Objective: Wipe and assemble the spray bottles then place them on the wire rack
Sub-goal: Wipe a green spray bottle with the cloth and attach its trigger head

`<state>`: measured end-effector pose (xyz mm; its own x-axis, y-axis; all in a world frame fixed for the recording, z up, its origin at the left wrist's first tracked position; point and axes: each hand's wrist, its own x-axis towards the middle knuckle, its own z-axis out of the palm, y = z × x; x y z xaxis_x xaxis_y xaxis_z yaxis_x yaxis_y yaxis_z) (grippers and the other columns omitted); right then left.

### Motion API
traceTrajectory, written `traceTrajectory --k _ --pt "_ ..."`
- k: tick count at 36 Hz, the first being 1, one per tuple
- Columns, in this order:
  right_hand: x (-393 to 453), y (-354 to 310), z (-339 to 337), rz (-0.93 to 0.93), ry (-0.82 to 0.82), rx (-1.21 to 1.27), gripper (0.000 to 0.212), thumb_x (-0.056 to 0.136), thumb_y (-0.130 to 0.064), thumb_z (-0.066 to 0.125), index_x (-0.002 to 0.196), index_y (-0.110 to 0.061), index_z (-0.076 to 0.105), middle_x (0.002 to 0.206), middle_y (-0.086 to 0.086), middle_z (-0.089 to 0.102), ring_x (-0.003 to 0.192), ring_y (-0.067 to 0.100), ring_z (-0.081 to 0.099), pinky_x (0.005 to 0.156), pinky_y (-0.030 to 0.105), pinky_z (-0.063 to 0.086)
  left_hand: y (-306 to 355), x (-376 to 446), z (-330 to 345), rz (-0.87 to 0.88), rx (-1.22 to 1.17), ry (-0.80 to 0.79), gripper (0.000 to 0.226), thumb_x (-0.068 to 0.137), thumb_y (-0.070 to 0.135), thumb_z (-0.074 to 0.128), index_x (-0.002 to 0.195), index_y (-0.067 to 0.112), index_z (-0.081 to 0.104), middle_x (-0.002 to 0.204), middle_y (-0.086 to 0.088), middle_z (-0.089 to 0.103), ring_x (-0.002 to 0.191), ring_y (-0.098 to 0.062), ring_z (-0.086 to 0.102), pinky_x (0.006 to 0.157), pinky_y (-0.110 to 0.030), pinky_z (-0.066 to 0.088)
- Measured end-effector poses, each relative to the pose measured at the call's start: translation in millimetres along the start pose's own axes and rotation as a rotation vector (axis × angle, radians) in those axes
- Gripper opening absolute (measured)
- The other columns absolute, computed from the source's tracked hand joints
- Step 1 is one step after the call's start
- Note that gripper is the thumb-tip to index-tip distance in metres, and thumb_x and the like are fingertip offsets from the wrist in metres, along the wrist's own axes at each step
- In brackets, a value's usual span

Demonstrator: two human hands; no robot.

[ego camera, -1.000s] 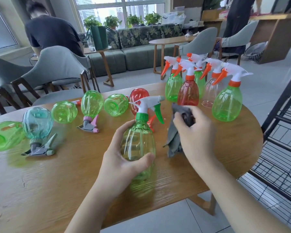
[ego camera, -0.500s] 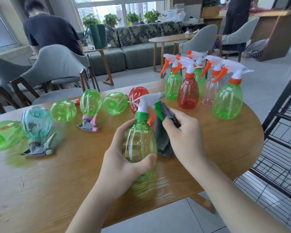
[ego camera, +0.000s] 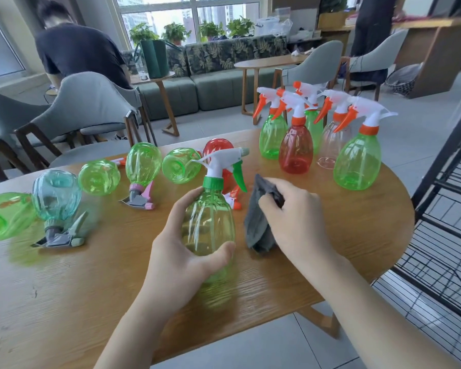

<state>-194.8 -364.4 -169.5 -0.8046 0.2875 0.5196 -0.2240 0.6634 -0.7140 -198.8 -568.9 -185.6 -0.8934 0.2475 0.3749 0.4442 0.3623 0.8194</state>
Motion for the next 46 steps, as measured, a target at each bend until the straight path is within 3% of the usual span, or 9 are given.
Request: traceTrajectory --k 5,12,17,24,28,34,38,43,46 --pt "18 -8 -21 0.005 0.109 0.026 0.034 0.105 -0.01 0.052 0.137 -0.008 0.063 0.072 -0.013 0.059 0.056 -0.002 0.055 0.048 0.01 0.037 1 -2 -1 0.1 0.236 -0.031 0.095 0.061 0.046 0.084 0.145 0.056 0.041 0.126 0.022 0.06 0.114 -0.004 0.059 0.091 -0.02 0.047" --pt "23 -17 -30 -0.049 -0.043 -0.084 0.036 0.103 0.0 0.048 0.134 -0.008 0.064 0.068 -0.023 0.043 0.06 -0.017 0.053 0.054 0.005 0.037 14 -5 4 0.142 0.441 -0.059 0.095 0.059 0.059 0.068 0.147 0.06 0.032 0.134 0.02 0.051 0.11 -0.01 0.057 0.083 -0.038 0.056" --pt "18 -23 -31 -0.07 -0.03 -0.146 0.037 0.103 -0.005 0.049 0.136 -0.009 0.064 0.075 -0.014 0.05 0.051 -0.006 0.046 0.056 0.002 0.037 21 -7 8 0.147 0.565 -0.064 0.099 0.058 0.056 0.069 0.15 0.057 0.032 0.135 0.016 0.05 0.111 -0.016 0.059 0.072 -0.035 0.056" --pt "-3 -42 -19 -0.215 0.009 -0.177 0.035 0.102 -0.013 0.056 0.136 -0.014 0.065 0.11 0.0 0.075 0.084 0.012 0.066 0.074 0.006 0.039 25 -4 14 0.081 0.763 -0.048 0.111 0.051 0.046 0.087 0.15 0.049 0.036 0.131 0.003 0.057 0.106 -0.026 0.062 0.059 -0.028 0.042" --pt "-6 -49 -19 -0.19 0.033 0.0 0.031 0.101 -0.009 0.056 0.129 -0.013 0.069 0.073 -0.025 0.057 0.058 -0.008 0.052 0.058 0.002 0.037 26 -5 12 0.035 0.74 -0.057 0.11 0.055 0.048 0.084 0.151 0.054 0.032 0.134 0.005 0.054 0.111 -0.024 0.059 0.064 -0.029 0.04" --pt "-1 -35 -21 0.098 0.046 0.22 0.02 0.1 -0.012 0.05 0.095 -0.014 0.069 0.053 -0.009 0.047 0.047 0.01 0.04 0.046 0.021 0.027 25 -4 9 -0.02 0.574 0.035 0.107 0.059 0.048 0.086 0.148 0.06 0.028 0.135 0.014 0.051 0.116 -0.017 0.057 0.073 -0.031 0.044" --pt "2 -23 -11 0.359 -0.078 0.298 0.032 0.093 -0.006 0.051 0.065 -0.009 0.036 0.058 0.0 0.028 0.058 0.016 0.025 0.06 0.034 0.019 26 -7 10 -0.013 0.517 0.066 0.104 0.061 0.042 0.087 0.147 0.061 0.029 0.132 0.016 0.05 0.117 -0.015 0.056 0.077 -0.033 0.045" --pt "3 -26 5 0.536 -0.178 0.57 0.031 0.079 -0.022 0.056 0.079 0.009 0.051 0.071 0.009 0.05 0.068 0.021 0.045 0.068 0.039 0.031 29 -7 13 0.025 0.571 -0.002 0.104 0.065 0.045 0.087 0.15 0.058 0.028 0.136 0.012 0.051 0.115 -0.017 0.056 0.066 -0.026 0.041" --pt "7 -26 4 0.615 -0.176 0.835 0.018 0.095 -0.004 0.054 0.088 0.006 0.066 0.082 0.016 0.063 0.076 0.025 0.06 0.073 0.039 0.046 30 -7 17 0.009 0.662 -0.019 0.107 0.063 0.043 0.089 0.152 0.052 0.03 0.137 0.001 0.052 0.116 -0.026 0.057 0.064 -0.029 0.044"
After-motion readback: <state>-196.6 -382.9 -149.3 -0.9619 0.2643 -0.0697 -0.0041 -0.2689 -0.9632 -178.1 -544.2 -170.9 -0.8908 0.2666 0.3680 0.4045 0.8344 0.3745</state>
